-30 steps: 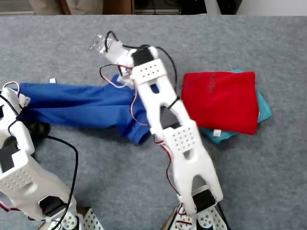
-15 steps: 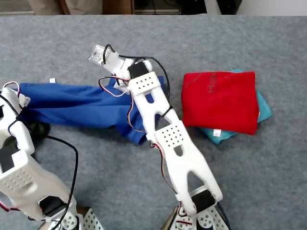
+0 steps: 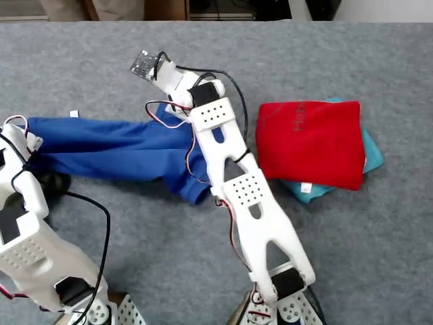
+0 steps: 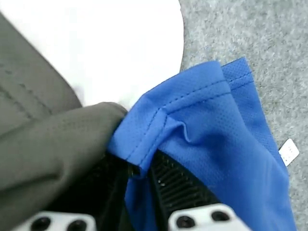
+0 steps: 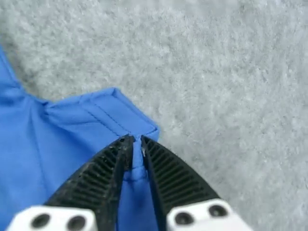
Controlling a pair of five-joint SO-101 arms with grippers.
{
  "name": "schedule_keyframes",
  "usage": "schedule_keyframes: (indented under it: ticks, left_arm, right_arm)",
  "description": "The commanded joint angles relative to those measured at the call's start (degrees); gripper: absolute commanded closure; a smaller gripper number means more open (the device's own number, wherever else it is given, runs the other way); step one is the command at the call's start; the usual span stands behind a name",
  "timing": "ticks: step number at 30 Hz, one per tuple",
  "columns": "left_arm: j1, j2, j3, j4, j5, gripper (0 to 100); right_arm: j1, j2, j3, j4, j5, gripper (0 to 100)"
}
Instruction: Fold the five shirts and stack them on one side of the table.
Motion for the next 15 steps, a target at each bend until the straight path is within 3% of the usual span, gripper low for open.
schedule_keyframes:
  ticks: [1,15]
  left_arm:
    - [0.53,-0.40,-2.37,-0.18,0.26,98]
    - [0.79,-0.40,-2.46,-0.18,0.26,98]
  right_arm:
    - [3.21,-4.97,-2.59,-0.53,-3.08,99.3]
    - [5.23,-15.16,-2.33,8.53,-12.40,99.4]
